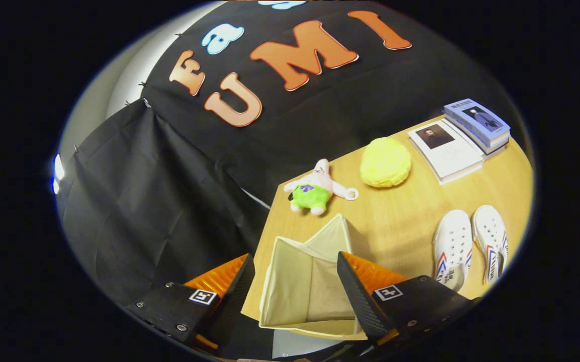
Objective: Open the storage box then place both shoes into the box .Put the left shoe in first, then the right shoe, with the right side of both shoes facing outward in a uniform manner.
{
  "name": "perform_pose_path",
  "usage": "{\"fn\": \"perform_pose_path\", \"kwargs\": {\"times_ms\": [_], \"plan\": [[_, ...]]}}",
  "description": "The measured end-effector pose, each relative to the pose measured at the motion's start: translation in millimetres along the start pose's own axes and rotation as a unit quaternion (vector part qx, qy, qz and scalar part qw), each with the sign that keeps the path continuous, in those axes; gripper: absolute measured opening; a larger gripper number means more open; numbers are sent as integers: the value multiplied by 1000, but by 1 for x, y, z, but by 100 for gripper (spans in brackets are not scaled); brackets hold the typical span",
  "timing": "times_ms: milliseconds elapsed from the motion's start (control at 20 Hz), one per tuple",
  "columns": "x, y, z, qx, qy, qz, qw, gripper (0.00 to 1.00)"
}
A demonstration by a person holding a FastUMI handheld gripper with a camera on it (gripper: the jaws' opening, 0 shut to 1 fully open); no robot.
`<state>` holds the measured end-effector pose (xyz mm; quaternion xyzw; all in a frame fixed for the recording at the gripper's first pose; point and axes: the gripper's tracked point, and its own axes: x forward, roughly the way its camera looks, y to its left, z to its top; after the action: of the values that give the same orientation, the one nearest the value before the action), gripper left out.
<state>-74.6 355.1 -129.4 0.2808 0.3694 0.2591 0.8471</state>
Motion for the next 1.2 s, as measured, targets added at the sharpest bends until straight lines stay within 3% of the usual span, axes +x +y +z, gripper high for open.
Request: {"fn": "perform_pose_path", "kwargs": {"times_ms": [200,500,700,1200], "plan": [[-12,-71,6,-21,-22,-86,996,98],[-23,-172,-13,-56,-20,-212,975,98],[-25,-213,-31,-42,-7,-245,969,95],[0,-292,-78,27,30,-287,957,65]]}}
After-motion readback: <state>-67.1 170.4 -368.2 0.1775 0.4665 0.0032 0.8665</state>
